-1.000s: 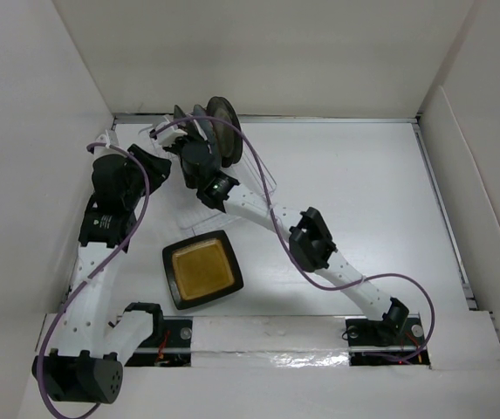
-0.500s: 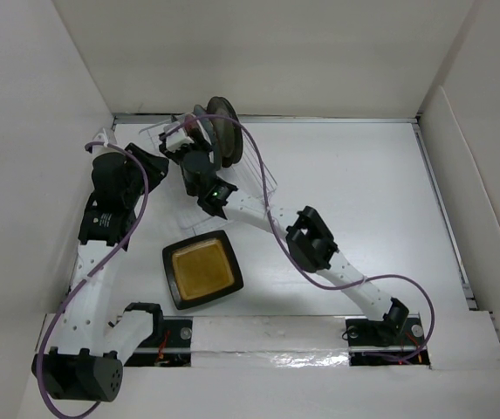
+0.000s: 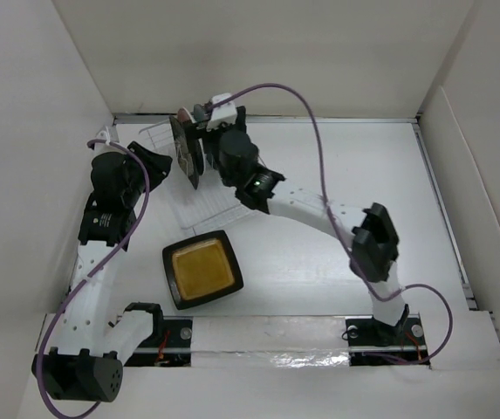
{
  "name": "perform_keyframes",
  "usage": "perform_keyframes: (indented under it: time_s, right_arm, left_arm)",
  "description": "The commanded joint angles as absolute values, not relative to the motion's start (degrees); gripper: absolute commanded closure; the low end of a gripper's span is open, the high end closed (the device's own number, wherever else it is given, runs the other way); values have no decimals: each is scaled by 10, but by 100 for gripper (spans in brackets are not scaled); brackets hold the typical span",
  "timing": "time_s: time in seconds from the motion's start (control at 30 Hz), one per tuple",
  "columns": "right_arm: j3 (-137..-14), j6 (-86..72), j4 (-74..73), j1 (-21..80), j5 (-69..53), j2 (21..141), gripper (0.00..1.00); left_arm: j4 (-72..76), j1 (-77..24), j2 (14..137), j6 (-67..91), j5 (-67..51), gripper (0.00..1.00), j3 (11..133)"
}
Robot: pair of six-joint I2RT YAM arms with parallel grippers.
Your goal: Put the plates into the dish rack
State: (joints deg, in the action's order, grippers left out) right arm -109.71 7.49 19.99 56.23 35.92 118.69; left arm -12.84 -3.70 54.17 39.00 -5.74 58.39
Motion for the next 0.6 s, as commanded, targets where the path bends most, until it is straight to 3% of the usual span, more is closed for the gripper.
perform_keyframes:
  time_s: [0.0, 0.07, 0.1, 0.13, 0.2, 0.23, 0.4, 0.5, 0.53, 0.57]
  right_arm:
    - [-965, -37, 233, 563, 305, 1071, 4]
    - [-875, -93, 249, 563, 285, 986, 27]
    - [-828, -118, 255, 563, 269, 959, 64]
    - [-735, -157, 262, 563, 259, 908, 80]
    - [-649, -196, 282, 563, 231, 868, 100]
    - [-579, -223, 286, 571, 227, 852, 100]
    - [-466, -280, 259, 600, 229, 812, 97]
    - [-418, -333, 283, 600, 190, 824, 59]
    - [-413, -342, 287, 600, 178, 830, 42]
    - [-409, -355, 291, 600, 170, 835, 36]
  left_arm:
    - [-83, -35, 529, 373, -96, 68, 575]
    - [-67, -35, 523, 371, -119, 70, 562]
    - [-63, -35, 522, 366, -125, 74, 560]
    - [-62, -35, 524, 362, -128, 75, 559]
    - [-60, -35, 524, 357, -137, 82, 559]
    - [-56, -35, 522, 357, -143, 84, 556]
    - [-45, -35, 527, 355, -155, 87, 557]
    - [-33, -35, 518, 354, -158, 89, 552]
    - [-32, -35, 512, 352, -159, 92, 551]
    - [-33, -35, 511, 344, -162, 93, 552]
